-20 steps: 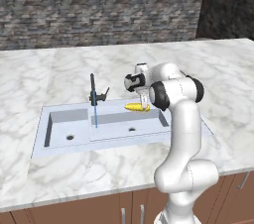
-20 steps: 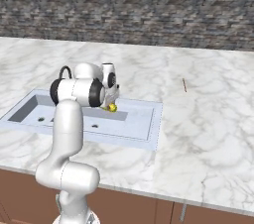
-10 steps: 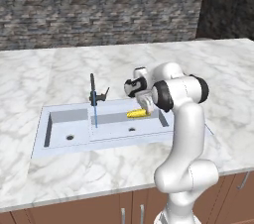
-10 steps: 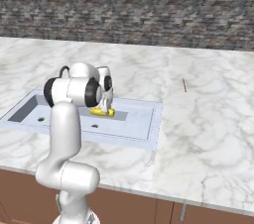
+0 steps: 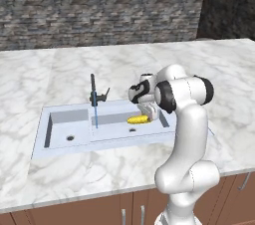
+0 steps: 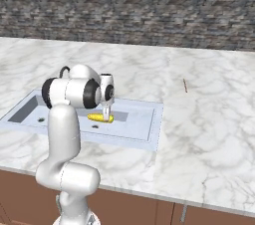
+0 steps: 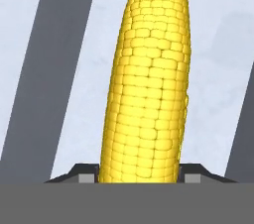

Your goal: Turn on the sink faucet. Then move the corn from the counter to the sink. Turn off the sink. Move the vegetable from the sink to the pot next to the stove. Finally move the pot to the front right burner.

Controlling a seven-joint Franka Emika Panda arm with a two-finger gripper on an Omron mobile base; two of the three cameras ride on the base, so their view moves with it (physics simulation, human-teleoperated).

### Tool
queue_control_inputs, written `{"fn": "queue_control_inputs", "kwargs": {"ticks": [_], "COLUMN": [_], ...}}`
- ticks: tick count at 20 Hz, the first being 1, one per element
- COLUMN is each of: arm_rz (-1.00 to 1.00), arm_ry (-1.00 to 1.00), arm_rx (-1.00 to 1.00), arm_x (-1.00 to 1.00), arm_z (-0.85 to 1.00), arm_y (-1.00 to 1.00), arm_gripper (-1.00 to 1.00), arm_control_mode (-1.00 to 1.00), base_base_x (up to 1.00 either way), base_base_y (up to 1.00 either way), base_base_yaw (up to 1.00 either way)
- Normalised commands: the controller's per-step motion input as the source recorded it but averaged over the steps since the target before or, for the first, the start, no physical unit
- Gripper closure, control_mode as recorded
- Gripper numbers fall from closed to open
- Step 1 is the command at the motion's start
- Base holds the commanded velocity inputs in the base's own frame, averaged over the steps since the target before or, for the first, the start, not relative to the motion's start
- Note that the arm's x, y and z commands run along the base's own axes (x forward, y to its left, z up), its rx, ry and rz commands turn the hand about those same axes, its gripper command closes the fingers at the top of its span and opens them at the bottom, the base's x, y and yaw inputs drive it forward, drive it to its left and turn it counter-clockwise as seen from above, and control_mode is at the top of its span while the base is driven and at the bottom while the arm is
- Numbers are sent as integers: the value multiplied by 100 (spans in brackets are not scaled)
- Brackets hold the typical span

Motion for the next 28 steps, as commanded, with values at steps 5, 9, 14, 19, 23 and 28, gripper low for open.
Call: {"fn": "queue_control_inputs", "kwargs": {"ticks": [5,9,14,19,23,28], "arm_rz": [0,0,0,0,0,0], "arm_ry": [5,8,2,0,0,0], "arm_rx": [2,0,4,7,8,13], "arm_x": [1,3,22,4,0,0], "arm_z": [-22,-20,-8,0,35,65], "arm_y": [4,7,12,1,0,0], "arm_gripper": [100,100,-100,-100,-100,-100], "arm_control_mode": [-100,-100,-100,-100,-100,-100], "base_base_x": [0,0,0,0,0,0], "base_base_y": [0,0,0,0,0,0], "base_base_yaw": [0,0,0,0,0,0]}}
